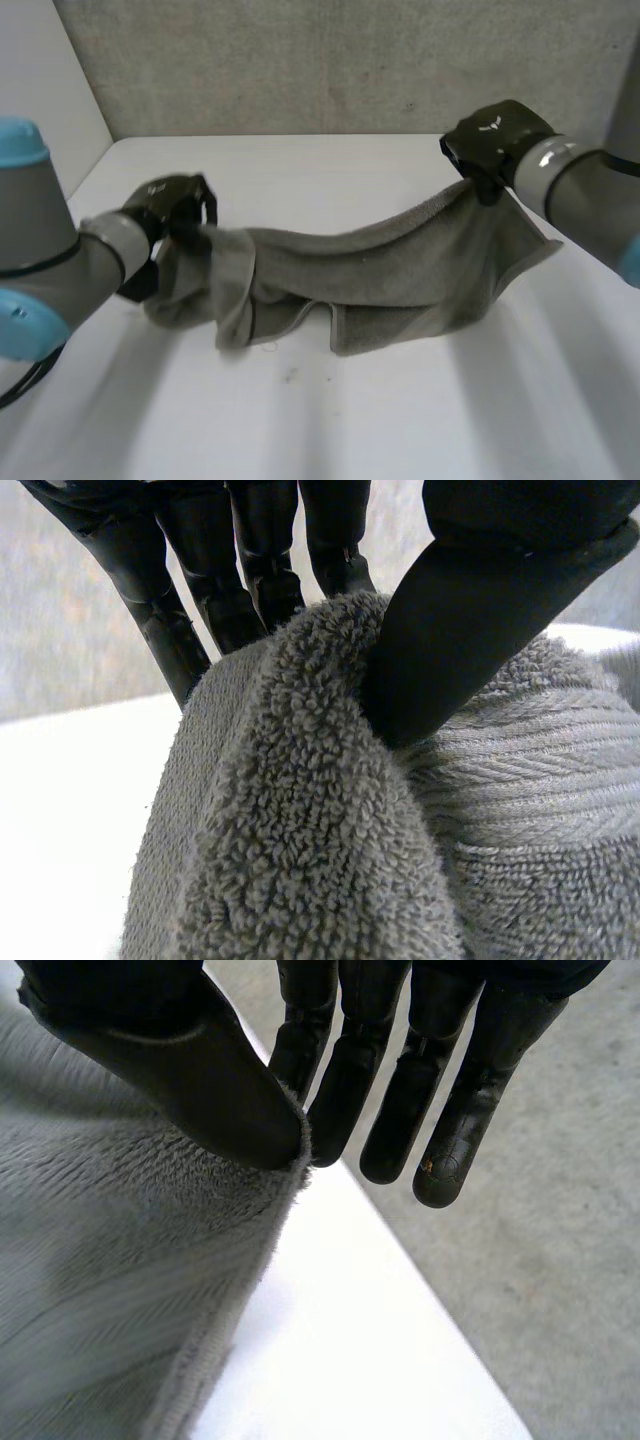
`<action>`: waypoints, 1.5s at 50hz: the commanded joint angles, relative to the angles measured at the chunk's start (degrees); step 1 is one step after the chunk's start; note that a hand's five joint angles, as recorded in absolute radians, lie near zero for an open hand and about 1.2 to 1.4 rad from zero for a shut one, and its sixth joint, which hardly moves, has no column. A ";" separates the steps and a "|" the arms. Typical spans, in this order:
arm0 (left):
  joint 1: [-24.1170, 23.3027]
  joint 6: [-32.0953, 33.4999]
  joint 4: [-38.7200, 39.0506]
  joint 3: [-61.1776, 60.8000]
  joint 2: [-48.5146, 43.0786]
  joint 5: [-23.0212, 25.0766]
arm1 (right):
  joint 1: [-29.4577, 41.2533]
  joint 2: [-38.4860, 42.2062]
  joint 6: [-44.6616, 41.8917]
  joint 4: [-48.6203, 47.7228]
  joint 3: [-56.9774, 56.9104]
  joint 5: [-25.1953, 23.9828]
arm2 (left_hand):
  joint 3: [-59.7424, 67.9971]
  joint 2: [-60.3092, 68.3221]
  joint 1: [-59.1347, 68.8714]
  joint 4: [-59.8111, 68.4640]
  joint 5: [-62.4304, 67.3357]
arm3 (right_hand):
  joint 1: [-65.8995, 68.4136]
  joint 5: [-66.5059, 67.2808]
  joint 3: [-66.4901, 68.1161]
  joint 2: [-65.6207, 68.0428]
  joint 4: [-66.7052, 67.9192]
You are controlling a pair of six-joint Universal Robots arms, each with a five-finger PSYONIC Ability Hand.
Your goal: Fold the towel.
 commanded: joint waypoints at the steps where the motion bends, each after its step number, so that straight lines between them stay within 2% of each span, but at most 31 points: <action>1: -2.75 1.33 0.73 21.17 -3.37 -0.17 | 0.18 11.34 5.72 -10.98 -22.10 0.92 | 10.54 10.43 13.27 10.27 13.46 | 3.75 3.27 28.88 4.96 23.83; 2: -2.75 1.33 0.73 21.22 -3.38 -0.17 | 0.09 12.40 6.86 -13.53 -27.55 1.70 | 10.54 10.43 13.27 10.27 13.46 | 3.75 3.27 28.88 4.96 23.83; 4: -2.84 1.60 2.39 31.01 -4.51 -0.35 | -0.08 13.02 7.83 -15.73 -32.13 2.49 | 10.54 10.43 13.27 10.27 13.46 | 3.75 3.27 28.88 4.96 23.83; 7: -2.84 0.81 4.67 38.06 -4.87 -0.61 | -0.26 13.11 9.85 -18.90 -38.65 3.55 | 10.54 10.43 13.27 10.27 13.46 | 3.75 3.27 28.88 4.96 23.83; 13: -2.84 -0.51 5.39 40.03 -4.34 -0.87 | -0.52 11.53 11.44 -19.53 -40.79 3.38 | 10.54 10.43 13.27 10.27 13.46 | 3.75 3.27 28.88 4.96 23.83; 19: -2.67 -2.18 5.39 30.09 -4.08 -0.35 | -0.08 10.47 10.91 -11.97 -31.47 2.24 | 10.54 10.43 13.27 10.27 13.46 | 3.75 3.27 28.88 4.96 23.83; 21: -2.67 -1.66 7.40 23.88 -4.69 -0.17 | -0.17 10.74 9.60 -10.40 -24.48 0.23 | 10.54 10.43 13.27 10.27 13.46 | 3.75 3.27 28.88 4.96 23.83; 22: -2.67 -1.66 7.41 23.85 -4.69 -0.17 | -0.17 10.74 9.59 -10.39 -24.44 0.22 | 10.54 10.43 13.27 10.27 13.46 | 3.75 3.27 28.88 4.96 23.83; 26: -2.58 -0.69 14.34 13.15 -9.69 -0.08 | -0.52 13.36 5.30 -10.48 -10.67 -2.77 | 10.54 10.43 13.27 10.27 13.46 | 3.75 3.27 28.88 4.96 23.83; 27: -2.58 -0.69 14.35 13.13 -9.70 -0.08 | -0.52 13.37 5.29 -10.48 -10.64 -2.77 | 10.54 10.43 13.27 10.27 13.46 | 3.75 3.27 28.88 4.96 23.83; 30: -2.58 3.18 15.41 9.35 -12.25 -0.17 | -0.52 16.80 2.56 -9.78 -6.86 -3.30 | 10.54 10.43 13.27 10.27 13.46 | 3.75 3.27 28.88 4.96 23.83; 32: -2.67 10.17 14.71 5.59 -13.83 -0.26 | -0.61 19.25 0.64 -9.51 -3.89 -2.95 | 10.54 10.43 13.27 10.27 13.46 | 3.75 3.27 28.88 4.96 23.83; 33: -2.67 10.21 14.70 5.57 -13.83 -0.26 | -0.61 19.26 0.63 -9.51 -3.87 -2.95 | 10.54 10.43 13.27 10.27 13.46 | 3.75 3.27 28.88 4.96 23.83; 35: -2.67 17.12 14.35 1.11 -13.66 -0.43 | -0.61 19.61 0.19 -9.60 -0.55 -3.03 | 10.54 10.43 13.27 10.27 13.46 | 3.75 3.27 28.88 4.96 23.83; 36: -2.67 17.15 14.35 1.09 -13.66 -0.43 | -0.61 19.61 0.19 -9.60 -0.53 -3.03 | 10.54 10.43 13.27 10.27 13.46 | 3.75 3.27 28.88 4.96 23.83; 38: -3.02 21.18 13.48 -3.72 -11.39 -0.43 | -0.87 18.57 0.36 -9.60 2.18 -3.47 | 10.54 10.43 13.27 10.27 13.46 | 3.75 3.27 28.88 4.96 23.83; 44: -5.64 22.07 12.07 -12.51 -2.96 -0.17 | -1.49 13.48 0.98 -10.30 8.76 -3.82 | 10.54 10.43 13.27 10.27 13.46 | 3.75 3.27 28.88 4.96 23.83; 45: -6.70 22.16 11.89 -14.53 -0.67 -0.17 | -1.49 12.07 0.98 -10.39 10.44 -4.17 | 5.07 4.95 7.80 4.80 7.98 | 3.75 3.27 28.88 4.96 23.83; 46: -6.71 22.16 11.89 -14.55 -0.65 -0.17 | -1.49 12.06 0.98 -10.39 10.45 -4.18 | 5.01 4.90 7.75 4.74 7.93 | 3.75 3.27 28.88 4.96 23.83; 48: -7.58 22.42 11.72 -18.32 3.11 -0.08 | -1.49 9.08 1.24 -10.48 14.04 -5.75 | -20.24 -20.36 -17.51 -20.51 -17.33 | 3.75 3.27 28.88 4.96 23.83; 49: -7.59 22.43 11.72 -18.33 3.13 -0.08 | -1.49 9.07 1.24 -10.48 14.06 -5.76 | -20.39 -20.50 -17.65 -20.66 -17.47 | 3.75 3.27 28.88 4.96 23.83; 50: -7.76 22.60 11.63 -19.81 4.87 -0.08 | -1.49 7.68 1.24 -10.65 15.88 -6.63 | -31.05 -31.16 -28.31 -31.32 -28.13 | 3.75 3.27 28.88 4.96 23.83; 51: -7.85 22.69 11.45 -20.96 6.45 -0.17 | -1.49 6.44 1.24 -11.09 17.73 -7.42 | -35.15 -35.26 -32.42 -35.42 -32.23 | 3.75 3.27 28.88 4.96 23.83; 53: -7.85 22.69 11.10 -21.58 7.95 -0.17 | -1.58 5.30 1.24 -11.88 19.31 -7.69 | -38.19 -38.30 -35.45 -38.46 -35.27 | 3.75 3.27 28.88 4.96 23.83; 57: -7.77 23.22 9.78 -19.93 11.21 -0.08 | -2.28 2.83 1.07 -15.04 22.75 -7.52 | -47.95 -48.07 -45.22 -48.23 -45.04 | 3.75 3.27 28.88 4.96 23.83; 66: -7.24 23.04 8.82 -8.23 10.25 -0.26 | -3.78 2.12 0.80 -17.07 23.99 -7.34 | -48.48 -48.59 -45.75 -48.75 -45.56 | 3.75 3.27 28.88 4.96 23.83; 69: -7.24 22.69 7.50 -1.11 5.59 -0.35 | -3.78 2.30 0.80 -17.16 24.16 -7.34 | -48.14 -48.26 -45.41 -48.41 -45.23 | 3.75 3.27 28.88 4.96 23.83; 71: -7.15 22.69 2.17 7.37 -0.79 -0.35 | -3.86 2.56 0.80 -17.25 24.34 -7.34 | -47.30 -47.42 -44.57 -47.57 -44.39 | 3.75 3.27 28.88 4.96 23.83; 72: -7.15 22.69 2.14 7.42 -0.83 -0.35 | -3.86 2.56 0.80 -17.25 24.34 -7.34 | -47.30 -47.42 -44.57 -47.57 -44.39 | 3.75 3.27 28.88 4.96 23.83; 74: -7.24 22.60 -4.77 17.21 -8.61 -0.26 | -3.95 2.83 0.80 -17.34 24.34 -7.34 | -44.96 -45.08 -42.23 -45.23 -42.05 | 3.75 3.27 28.88 4.96 23.83; 75: -7.24 22.60 -4.81 17.26 -8.65 -0.26 | -3.95 2.83 0.80 -17.34 24.34 -7.34 | -44.95 -45.06 -42.21 -45.22 -42.03 | 3.75 3.27 28.88 4.96 23.83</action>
